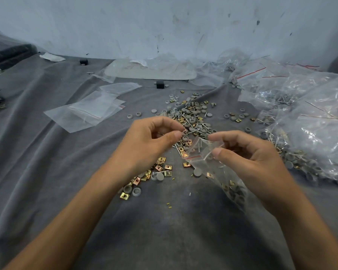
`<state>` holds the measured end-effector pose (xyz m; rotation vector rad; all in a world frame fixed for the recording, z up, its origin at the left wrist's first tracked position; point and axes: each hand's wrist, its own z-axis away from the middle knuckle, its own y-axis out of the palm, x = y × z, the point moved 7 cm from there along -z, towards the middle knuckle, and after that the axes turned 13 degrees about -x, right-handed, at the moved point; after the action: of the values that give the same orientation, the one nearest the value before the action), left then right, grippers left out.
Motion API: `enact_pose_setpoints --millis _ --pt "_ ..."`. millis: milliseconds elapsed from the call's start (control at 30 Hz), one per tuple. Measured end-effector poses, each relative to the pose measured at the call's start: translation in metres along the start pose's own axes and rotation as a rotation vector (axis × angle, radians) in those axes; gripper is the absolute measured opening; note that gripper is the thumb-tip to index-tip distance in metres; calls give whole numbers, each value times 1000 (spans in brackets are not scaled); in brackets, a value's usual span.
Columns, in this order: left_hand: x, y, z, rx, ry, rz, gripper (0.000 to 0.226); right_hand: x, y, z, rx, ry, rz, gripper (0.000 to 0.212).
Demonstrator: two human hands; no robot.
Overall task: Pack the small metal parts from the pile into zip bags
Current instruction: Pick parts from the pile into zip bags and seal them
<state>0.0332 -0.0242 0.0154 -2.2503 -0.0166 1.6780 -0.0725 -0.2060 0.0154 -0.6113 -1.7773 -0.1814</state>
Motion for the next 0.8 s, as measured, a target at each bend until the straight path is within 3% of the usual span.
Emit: enact_pose_setpoints --millis 100,200,300,400,567,800 --pt "6 -3 -1 44 207 -495 6 -1 1 0 6 0 -4 27" --pt "20 11 8 242 262 -725 7 -1 3 0 4 4 -5 27" --pt "31 24 14 339 350 -896 18 -1 3 1 1 14 -5 27" --pt "37 26 15 341 355 -920 20 1 2 0 0 12 2 28" --pt "38 23 14 325 301 -834 1 3 1 1 -2 9 1 30" --pt "36 13 10 233 262 -728 4 2 1 2 -7 26 -12 26"
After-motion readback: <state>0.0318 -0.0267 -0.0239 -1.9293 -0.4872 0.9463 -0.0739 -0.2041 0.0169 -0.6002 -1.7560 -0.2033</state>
